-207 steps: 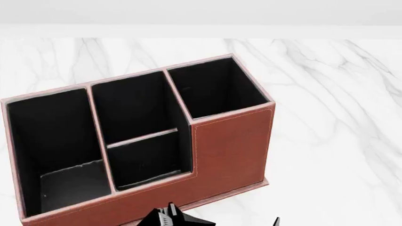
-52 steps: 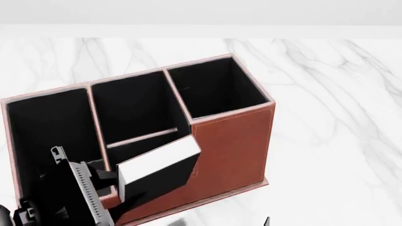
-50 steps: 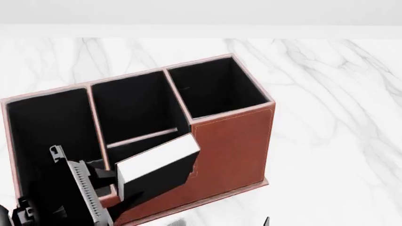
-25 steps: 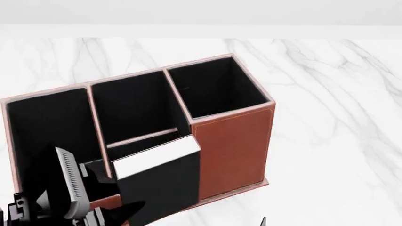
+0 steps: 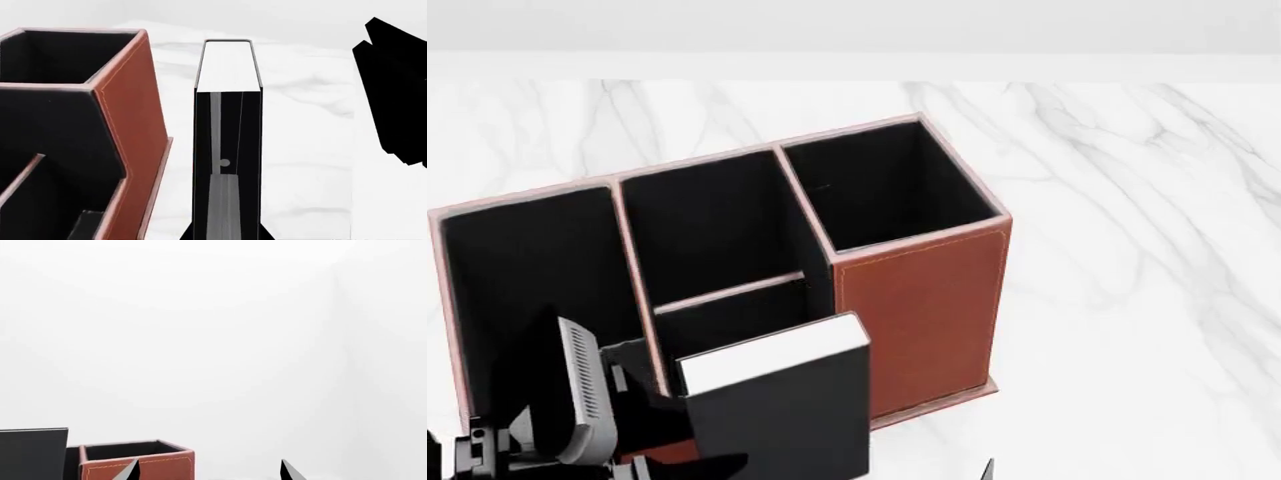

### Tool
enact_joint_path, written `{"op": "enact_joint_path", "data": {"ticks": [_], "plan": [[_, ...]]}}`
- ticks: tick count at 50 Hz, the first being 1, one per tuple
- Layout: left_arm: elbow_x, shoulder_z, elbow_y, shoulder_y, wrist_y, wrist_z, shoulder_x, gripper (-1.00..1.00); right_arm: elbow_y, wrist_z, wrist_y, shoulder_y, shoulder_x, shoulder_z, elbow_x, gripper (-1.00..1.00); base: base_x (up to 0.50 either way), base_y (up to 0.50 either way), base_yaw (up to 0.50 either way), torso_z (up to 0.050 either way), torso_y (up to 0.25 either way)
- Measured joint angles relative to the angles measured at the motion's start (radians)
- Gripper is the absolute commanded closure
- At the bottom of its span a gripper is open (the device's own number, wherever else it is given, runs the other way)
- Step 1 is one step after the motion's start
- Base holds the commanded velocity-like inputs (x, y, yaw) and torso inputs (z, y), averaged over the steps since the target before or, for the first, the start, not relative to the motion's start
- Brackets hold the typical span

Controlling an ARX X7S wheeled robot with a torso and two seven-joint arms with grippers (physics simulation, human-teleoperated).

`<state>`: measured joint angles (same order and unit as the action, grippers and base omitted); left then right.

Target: Pick up the book and place it in the back compartment of the caddy.

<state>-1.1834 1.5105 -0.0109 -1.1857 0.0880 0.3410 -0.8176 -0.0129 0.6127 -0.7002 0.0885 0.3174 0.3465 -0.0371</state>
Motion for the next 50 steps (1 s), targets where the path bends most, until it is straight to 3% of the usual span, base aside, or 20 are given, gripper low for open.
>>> {"op": "enact_joint_path", "data": {"ticks": [21,50], "plan": [[-0.029,-0.022,-0.028,0.023,-0.039,0.06,0.001,1.0,-0.013,0.003,-0.035,-0.002,0.005,0.008,-0.003,-1.0,0.0,0.0,0.0,0.001,0.001],[0.036,-0.03,-0.104,-0.001,-0.032,-0.03,0.018,1.0,-0.025,0.009,-0.048,-0.007,0.008,0.018,-0.01,-1.0,0.0,0.0,0.0,0.0,0.001]]}}
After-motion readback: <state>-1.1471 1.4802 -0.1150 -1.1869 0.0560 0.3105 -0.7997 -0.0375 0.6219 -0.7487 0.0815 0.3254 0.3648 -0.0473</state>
